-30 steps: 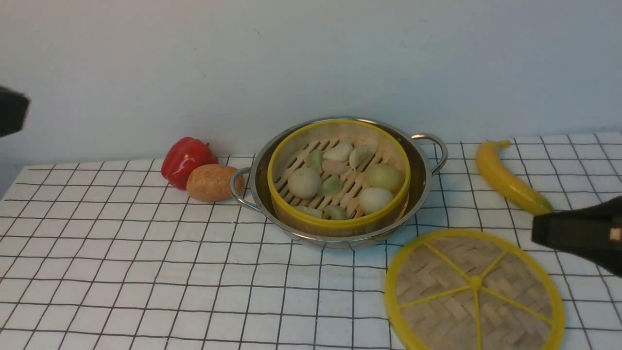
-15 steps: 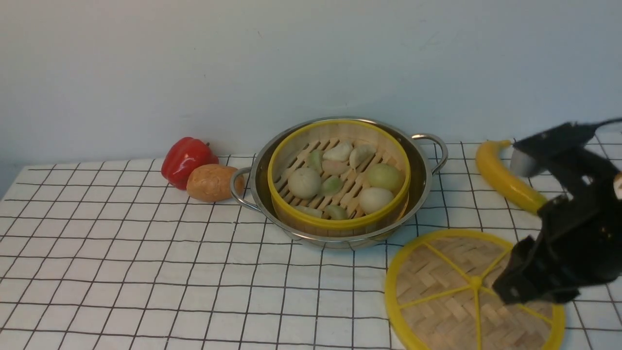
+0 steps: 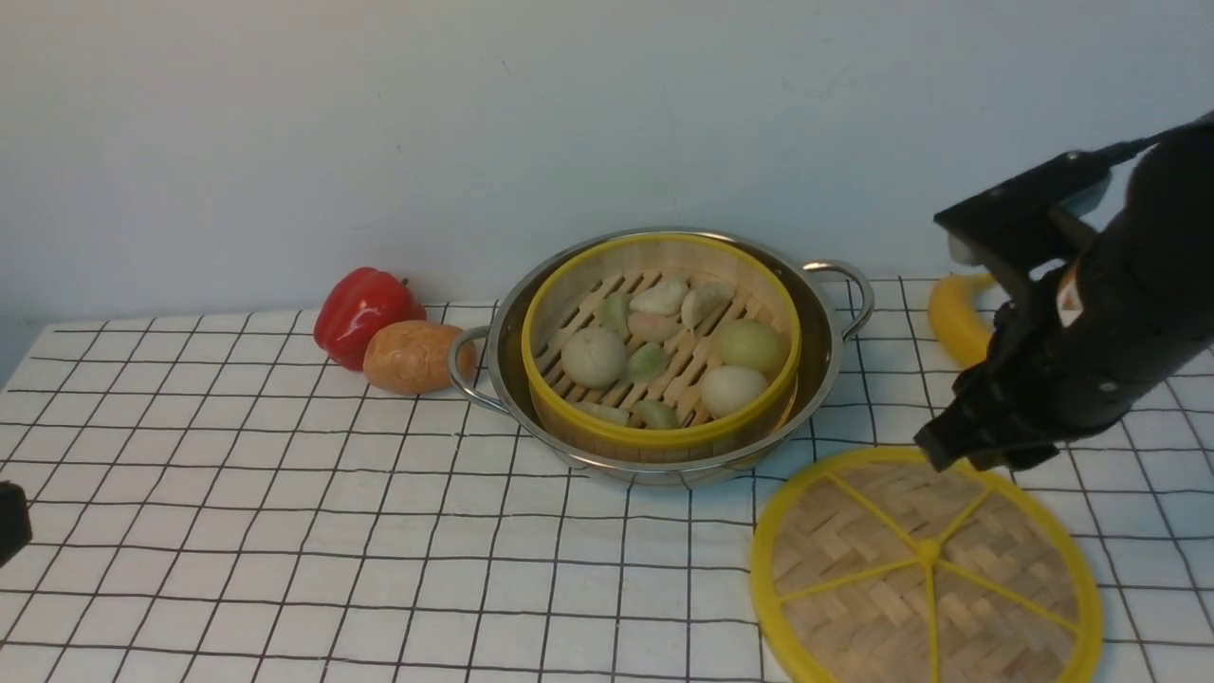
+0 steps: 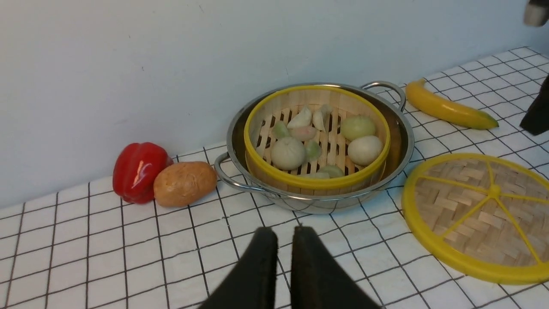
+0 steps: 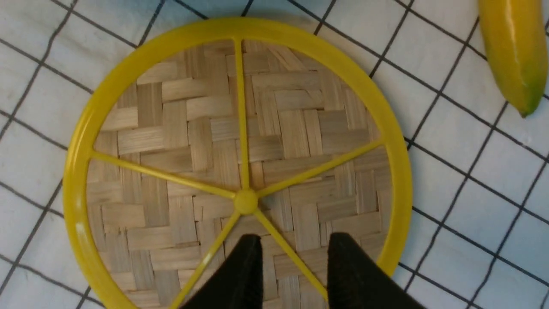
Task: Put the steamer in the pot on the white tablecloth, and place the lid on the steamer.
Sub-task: 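Move the gripper down to the bamboo steamer lid and grasp its center knob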
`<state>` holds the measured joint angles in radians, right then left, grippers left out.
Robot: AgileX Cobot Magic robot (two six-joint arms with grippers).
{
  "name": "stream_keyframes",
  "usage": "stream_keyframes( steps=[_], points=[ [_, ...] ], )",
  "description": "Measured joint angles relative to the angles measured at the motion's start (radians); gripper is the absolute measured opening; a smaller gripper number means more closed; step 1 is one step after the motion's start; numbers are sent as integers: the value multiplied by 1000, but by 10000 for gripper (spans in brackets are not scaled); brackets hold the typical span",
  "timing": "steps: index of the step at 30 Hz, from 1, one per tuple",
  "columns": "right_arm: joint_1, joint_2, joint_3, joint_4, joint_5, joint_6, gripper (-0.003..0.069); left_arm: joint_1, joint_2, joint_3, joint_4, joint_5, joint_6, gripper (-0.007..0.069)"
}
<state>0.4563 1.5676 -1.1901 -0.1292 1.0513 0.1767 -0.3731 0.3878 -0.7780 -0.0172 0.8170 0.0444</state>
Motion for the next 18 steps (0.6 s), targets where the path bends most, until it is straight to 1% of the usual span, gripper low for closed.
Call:
stream_keyframes(
  steps=[8,18],
  points=[
    [0,136,-1,19,-33,4,240,0,0,6,0,-2,0,63],
    [1,191,-1,58,-67,-1,240,0,0,6,1,-2,0,64]
  ],
)
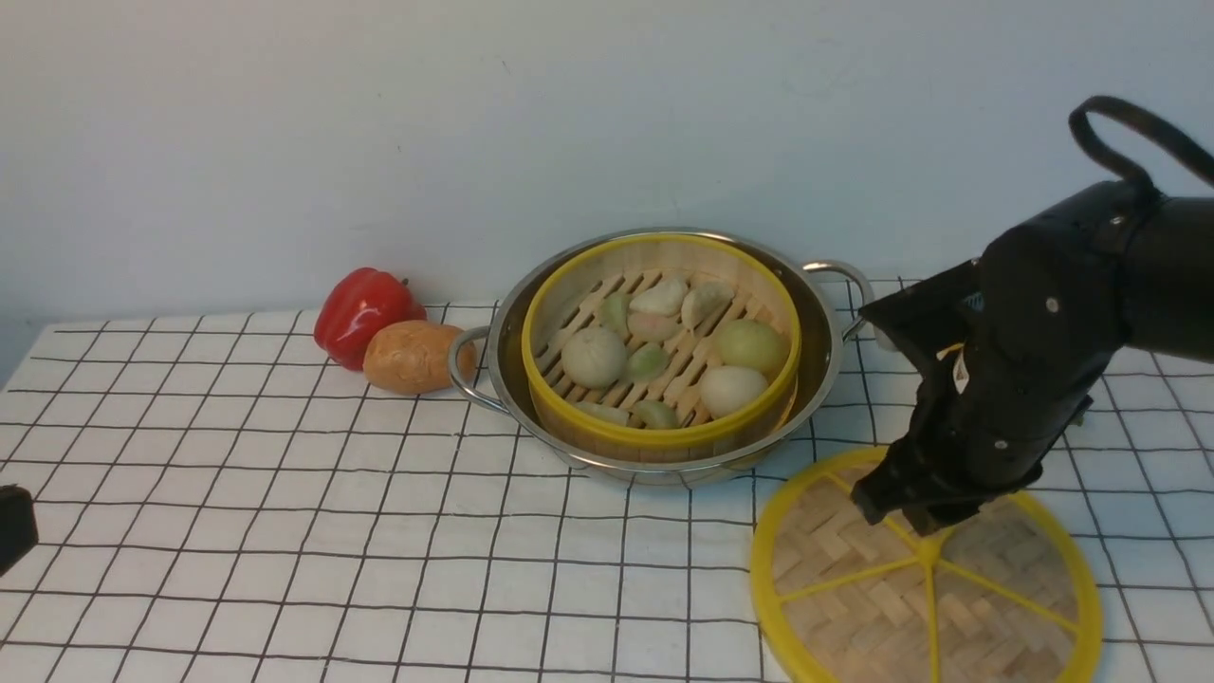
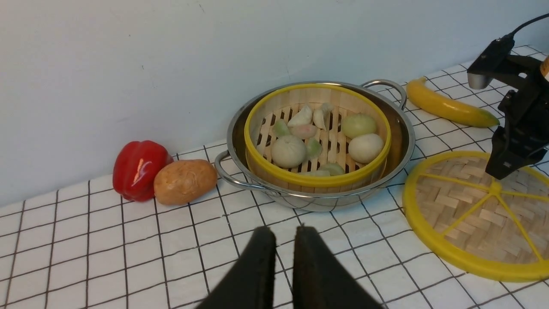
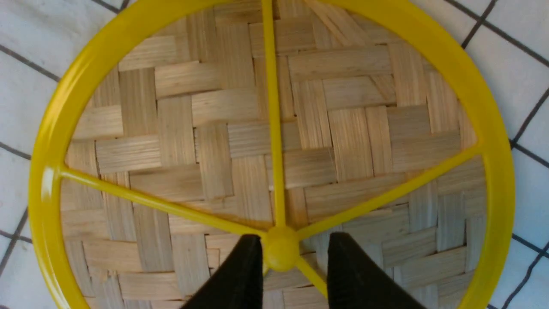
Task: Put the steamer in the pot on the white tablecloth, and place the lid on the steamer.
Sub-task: 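Move the gripper down to the bamboo steamer lid and grasp its center knob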
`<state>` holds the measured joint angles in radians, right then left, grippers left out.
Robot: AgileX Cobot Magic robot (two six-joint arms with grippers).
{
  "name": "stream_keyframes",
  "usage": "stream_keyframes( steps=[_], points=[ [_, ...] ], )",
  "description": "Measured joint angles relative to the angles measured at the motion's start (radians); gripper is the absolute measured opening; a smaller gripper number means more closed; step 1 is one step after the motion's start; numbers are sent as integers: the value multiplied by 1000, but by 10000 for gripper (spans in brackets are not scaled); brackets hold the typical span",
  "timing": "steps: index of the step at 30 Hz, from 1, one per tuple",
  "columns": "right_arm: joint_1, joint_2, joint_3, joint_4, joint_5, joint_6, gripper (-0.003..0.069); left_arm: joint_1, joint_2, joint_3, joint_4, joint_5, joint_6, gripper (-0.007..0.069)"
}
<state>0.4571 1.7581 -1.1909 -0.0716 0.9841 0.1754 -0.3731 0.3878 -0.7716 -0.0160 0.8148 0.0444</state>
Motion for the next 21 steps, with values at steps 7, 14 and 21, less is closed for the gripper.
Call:
stream_keyframes(
  steps=[7,14,21],
  points=[
    [0,17,6,13,-4,0,240,0,0,0,0,0,0,75],
    [0,40,14,13,-18,-4,240,0,0,0,0,0,0,74],
    [0,76,14,13,-22,-4,238,0,0,0,0,1,0,74]
  ],
)
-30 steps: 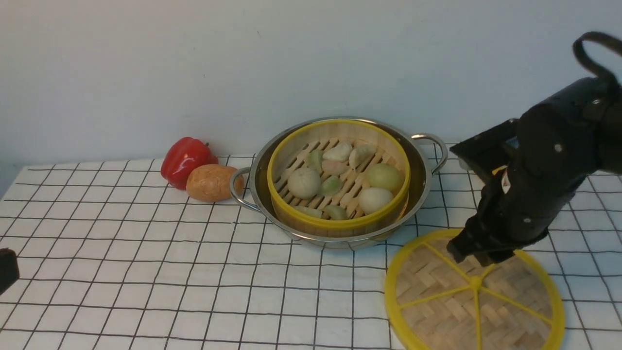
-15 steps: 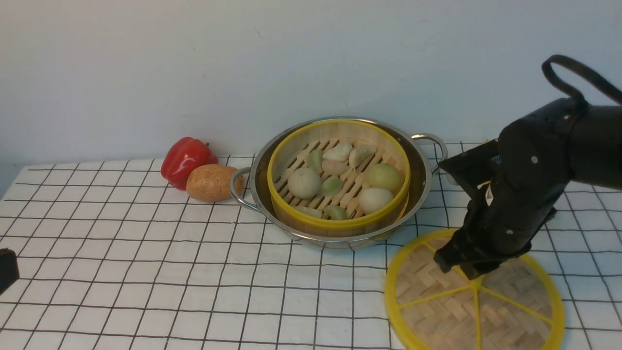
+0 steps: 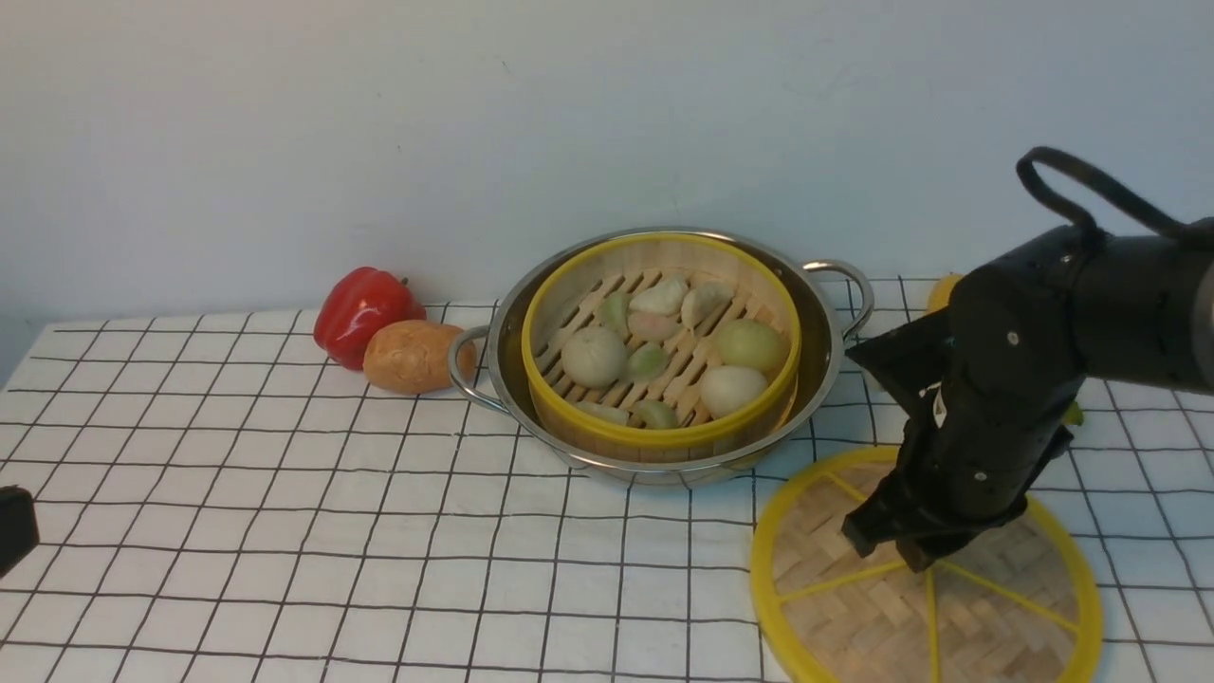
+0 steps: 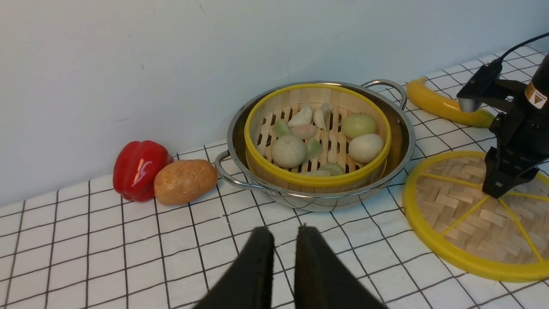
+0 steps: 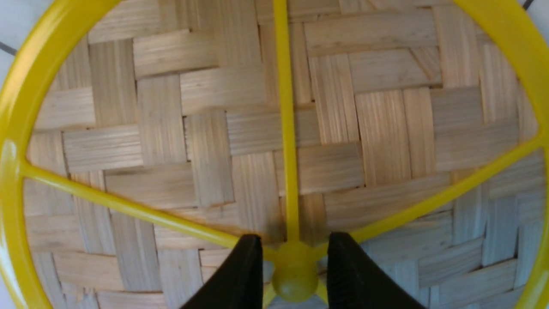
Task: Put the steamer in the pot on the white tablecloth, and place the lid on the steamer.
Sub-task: 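Move the gripper down to the bamboo steamer lid and grasp its center knob, then place the bamboo steamer lid onto the steamer basket in the pot with the right gripper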
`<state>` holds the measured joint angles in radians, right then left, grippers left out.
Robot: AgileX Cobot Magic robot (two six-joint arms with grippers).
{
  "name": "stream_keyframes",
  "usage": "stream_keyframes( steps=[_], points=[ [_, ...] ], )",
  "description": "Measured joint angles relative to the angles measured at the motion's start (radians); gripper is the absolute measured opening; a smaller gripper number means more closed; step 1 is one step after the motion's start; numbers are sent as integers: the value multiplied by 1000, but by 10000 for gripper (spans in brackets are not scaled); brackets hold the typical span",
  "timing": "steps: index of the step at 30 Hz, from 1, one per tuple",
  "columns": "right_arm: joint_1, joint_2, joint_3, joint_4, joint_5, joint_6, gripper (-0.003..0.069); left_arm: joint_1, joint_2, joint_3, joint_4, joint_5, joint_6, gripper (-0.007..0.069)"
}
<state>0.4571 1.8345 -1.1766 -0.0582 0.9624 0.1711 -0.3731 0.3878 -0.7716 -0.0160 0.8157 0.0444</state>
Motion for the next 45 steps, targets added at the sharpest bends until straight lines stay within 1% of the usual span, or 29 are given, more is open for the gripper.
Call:
stream_keyframes(
  steps=[2,4,5,8,10,11,14,19,23,25,27,28,30,33,38,45],
  points=[
    [0,2,0,1,-1,0,222,0,0,0,0,0,0,74],
    [0,2,-1,1,12,0,160,0,0,0,0,0,0,74],
    [0,2,-1,1,21,0,144,0,0,0,0,0,0,74],
    [0,2,-2,1,52,0,145,0,0,0,0,0,0,74],
    [0,-4,-2,1,100,-1,145,0,0,0,0,0,0,74],
    [0,-17,-2,3,170,-8,145,0,0,0,0,0,0,74],
    [0,-45,-1,5,228,-11,145,0,0,0,0,0,0,74],
    [0,-177,-35,39,267,-16,145,0,0,0,0,0,0,74],
    [4,-204,-179,86,272,-26,145,0,0,0,0,0,0,74],
    [25,-165,-310,90,273,-32,145,0,0,0,0,0,0,74],
    [55,-88,-475,86,273,-40,145,0,0,0,0,0,0,74],
    [58,-71,-489,86,273,-41,145,0,0,0,0,0,0,74],
    [101,72,-693,72,270,-46,145,0,0,0,2,0,0,74],
    [124,216,-866,51,266,-46,145,0,0,0,8,0,0,74],
    [131,367,-1019,33,265,-46,145,0,0,0,24,0,0,74],
    [131,434,-1067,-6,273,-53,145,0,0,0,27,0,0,74]
  ],
)
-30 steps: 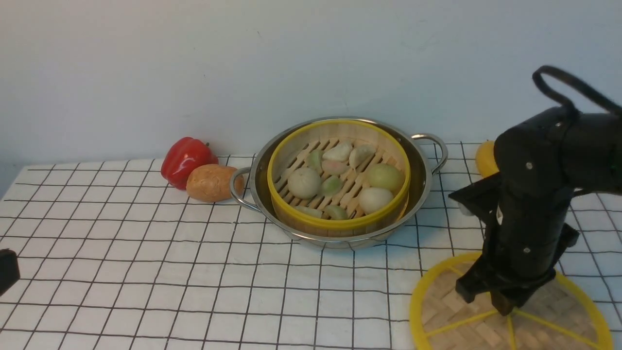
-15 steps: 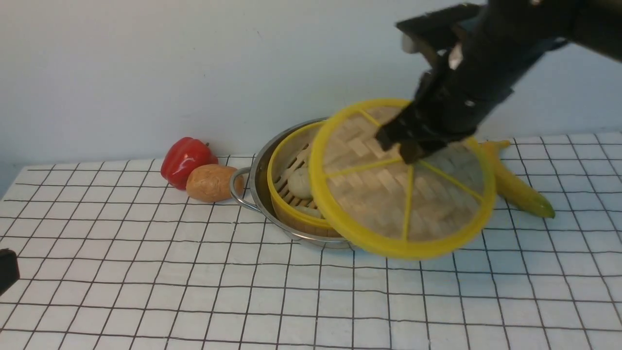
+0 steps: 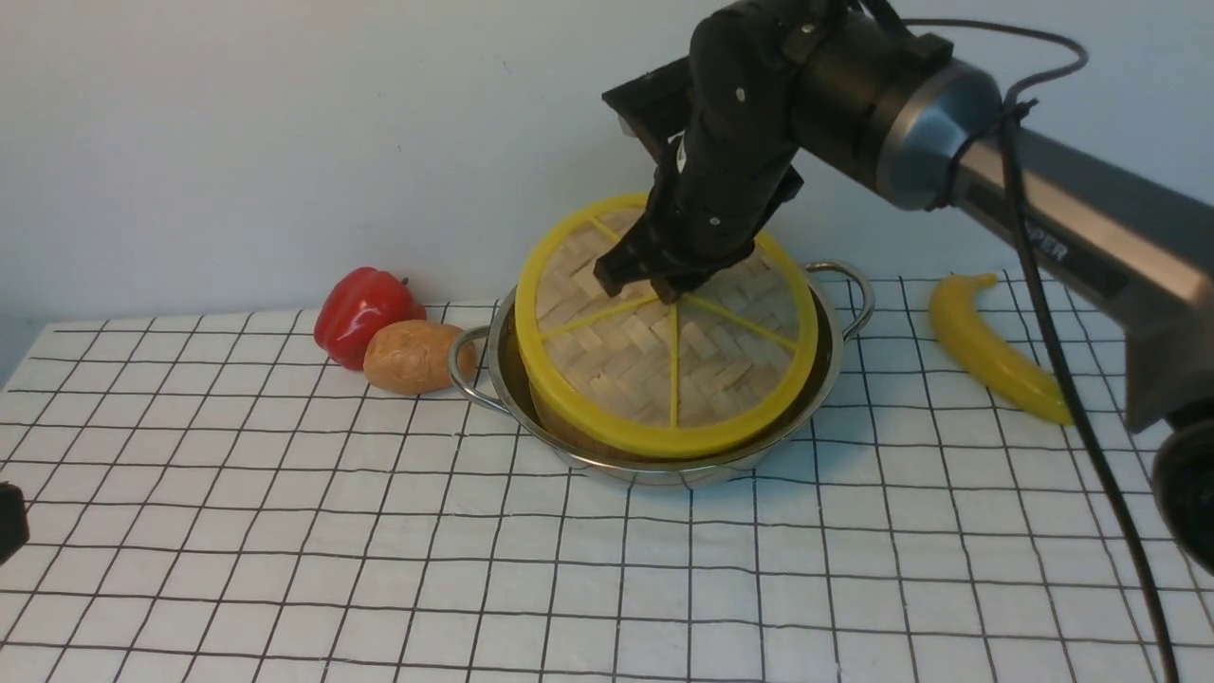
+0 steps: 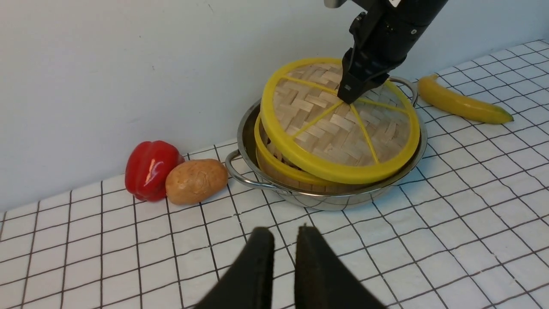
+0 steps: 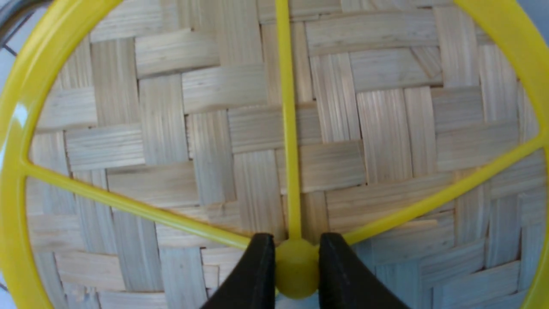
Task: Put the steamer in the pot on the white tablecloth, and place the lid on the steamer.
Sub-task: 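Place the bamboo steamer lid onto the steamer basket in the pot with the right gripper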
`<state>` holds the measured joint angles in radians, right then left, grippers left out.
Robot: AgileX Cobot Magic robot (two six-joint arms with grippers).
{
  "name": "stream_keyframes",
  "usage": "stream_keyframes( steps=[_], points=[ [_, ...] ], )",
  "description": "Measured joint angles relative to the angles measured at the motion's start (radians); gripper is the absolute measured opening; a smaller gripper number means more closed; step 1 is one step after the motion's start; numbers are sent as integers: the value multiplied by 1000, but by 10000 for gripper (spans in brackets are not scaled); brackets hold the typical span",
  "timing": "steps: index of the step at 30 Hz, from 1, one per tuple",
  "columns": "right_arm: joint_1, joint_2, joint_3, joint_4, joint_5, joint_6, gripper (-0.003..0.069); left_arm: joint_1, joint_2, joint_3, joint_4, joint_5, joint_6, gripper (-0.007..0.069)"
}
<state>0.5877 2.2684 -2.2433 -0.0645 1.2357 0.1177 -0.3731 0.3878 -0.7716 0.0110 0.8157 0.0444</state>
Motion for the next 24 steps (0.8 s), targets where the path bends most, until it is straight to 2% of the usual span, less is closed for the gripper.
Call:
stream_keyframes(
  steps=[24],
  points=[
    [0,7,-12,-9,-51,-42,145,0,0,0,0,0,0,74]
  ],
)
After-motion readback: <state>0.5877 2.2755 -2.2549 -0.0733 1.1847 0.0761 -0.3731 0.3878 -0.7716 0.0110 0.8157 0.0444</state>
